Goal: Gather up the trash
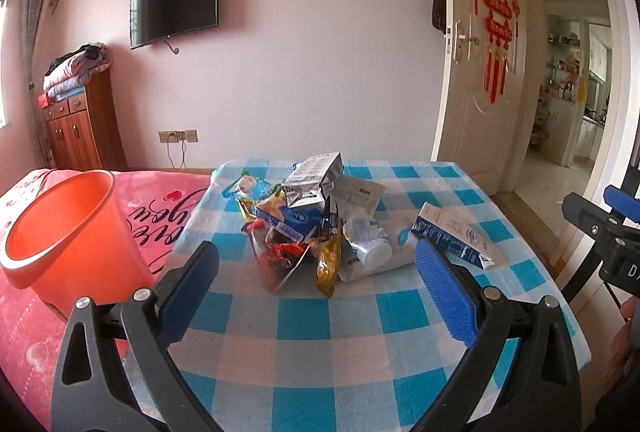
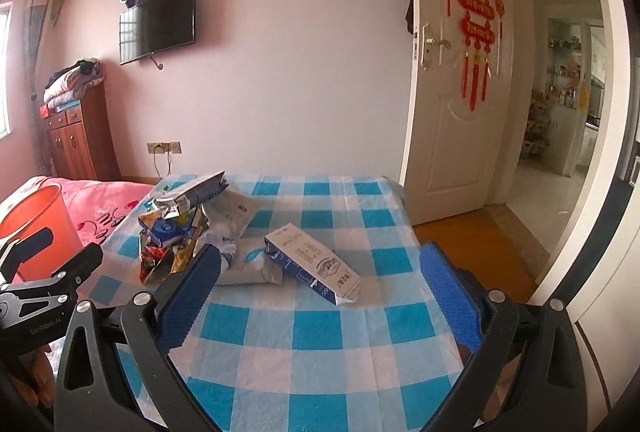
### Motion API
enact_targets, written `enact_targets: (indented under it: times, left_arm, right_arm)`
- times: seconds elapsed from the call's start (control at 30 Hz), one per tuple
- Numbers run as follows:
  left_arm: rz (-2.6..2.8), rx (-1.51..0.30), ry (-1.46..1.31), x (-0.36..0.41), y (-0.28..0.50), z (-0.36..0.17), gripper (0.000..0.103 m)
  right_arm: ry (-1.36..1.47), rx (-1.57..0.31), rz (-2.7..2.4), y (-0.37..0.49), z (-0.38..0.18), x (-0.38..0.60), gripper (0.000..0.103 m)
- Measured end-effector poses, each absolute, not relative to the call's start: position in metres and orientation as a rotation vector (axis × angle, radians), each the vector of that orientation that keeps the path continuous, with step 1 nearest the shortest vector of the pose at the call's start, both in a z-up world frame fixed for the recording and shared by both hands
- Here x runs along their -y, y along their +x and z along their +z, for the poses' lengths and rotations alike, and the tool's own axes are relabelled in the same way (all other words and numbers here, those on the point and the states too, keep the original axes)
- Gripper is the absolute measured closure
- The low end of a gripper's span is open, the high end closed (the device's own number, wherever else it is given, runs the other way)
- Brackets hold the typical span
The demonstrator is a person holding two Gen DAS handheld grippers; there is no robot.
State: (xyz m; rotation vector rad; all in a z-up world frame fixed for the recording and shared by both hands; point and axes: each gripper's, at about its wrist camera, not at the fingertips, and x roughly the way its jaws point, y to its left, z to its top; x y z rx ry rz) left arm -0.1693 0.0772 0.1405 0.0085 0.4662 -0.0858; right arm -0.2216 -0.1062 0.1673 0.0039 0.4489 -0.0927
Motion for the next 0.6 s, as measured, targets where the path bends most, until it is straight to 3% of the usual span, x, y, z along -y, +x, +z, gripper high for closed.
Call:
enact_targets:
  times: [0.6]
  left_arm:
    - [-0.095,-0.434,0.004,-0.083,-0.18,0.153,0.004]
  right_arm:
    - [-0.026,-0.414,-0.117,-0.234,0.181,0.101,0.004]
